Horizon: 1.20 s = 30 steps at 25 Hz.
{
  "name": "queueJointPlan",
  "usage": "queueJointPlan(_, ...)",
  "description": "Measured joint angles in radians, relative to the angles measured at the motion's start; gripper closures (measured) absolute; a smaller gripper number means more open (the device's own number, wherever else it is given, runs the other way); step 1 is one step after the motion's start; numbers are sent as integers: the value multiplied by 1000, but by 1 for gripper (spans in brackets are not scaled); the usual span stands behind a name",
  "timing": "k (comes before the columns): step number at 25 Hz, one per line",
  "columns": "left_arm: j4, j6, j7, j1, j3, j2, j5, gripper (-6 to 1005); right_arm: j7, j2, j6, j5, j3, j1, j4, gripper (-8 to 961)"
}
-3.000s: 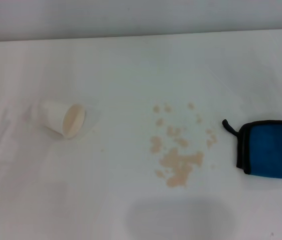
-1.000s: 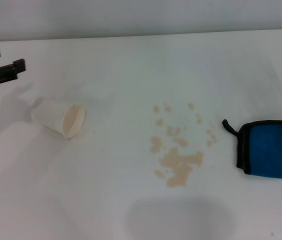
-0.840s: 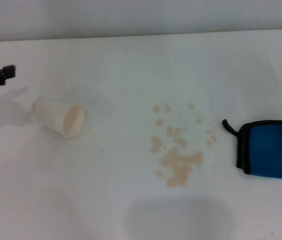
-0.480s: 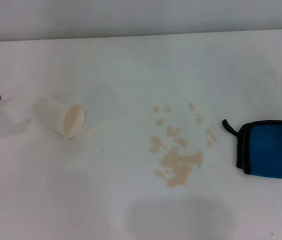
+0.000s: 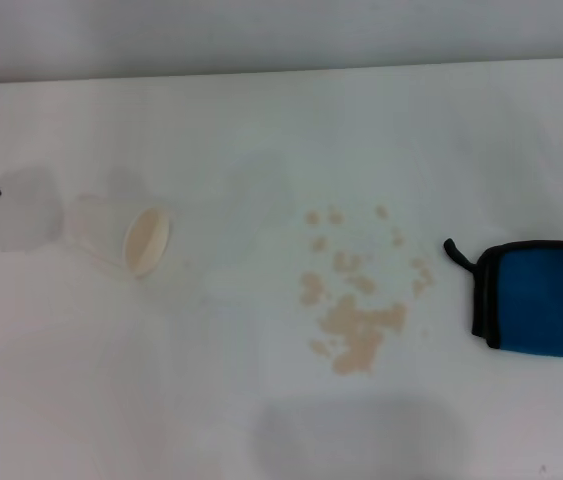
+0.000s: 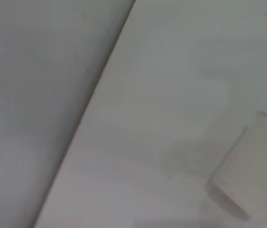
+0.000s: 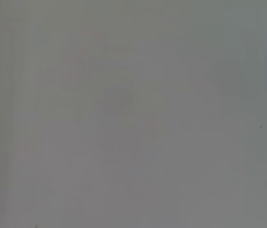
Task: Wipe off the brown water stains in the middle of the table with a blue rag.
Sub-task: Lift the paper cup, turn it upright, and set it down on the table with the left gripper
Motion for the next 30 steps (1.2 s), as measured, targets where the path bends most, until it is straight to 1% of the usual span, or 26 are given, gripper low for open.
queueJointPlan(4,-8,12,84,-36,5,-3,9,137,35,0,-1,0,0,1,-5,95)
queueJointPlan(5,-24,13,117,-50,12,-4,10,137,37,1,-1,1,0,2,-7,95)
queueJointPlan(6,-24,13,117,-50,12,-4,10,137,38,0,-1,1,0,2,-10,95)
queueJointPlan(13,-160,36,219,-114,56,3,10,137,35,0,-26,33,25,3,-28,96)
queueJointPlan(18,-240,71,263,-131,94,17,-7,140,30,0,-33,37,40,9,-28,96)
queueJointPlan(23,-288,90,324,-144,115,18,-31,143,29,2,-47,38,40,27,-28,95)
queueJointPlan(24,-298,97,339,-145,118,18,-36,143,29,3,-50,38,40,30,-28,95)
queueJointPlan(25,-307,108,367,-146,117,9,-37,144,29,3,-54,38,40,35,-28,95)
queueJointPlan(30,-348,138,421,-148,137,-15,-39,146,28,3,-73,33,32,51,-41,96)
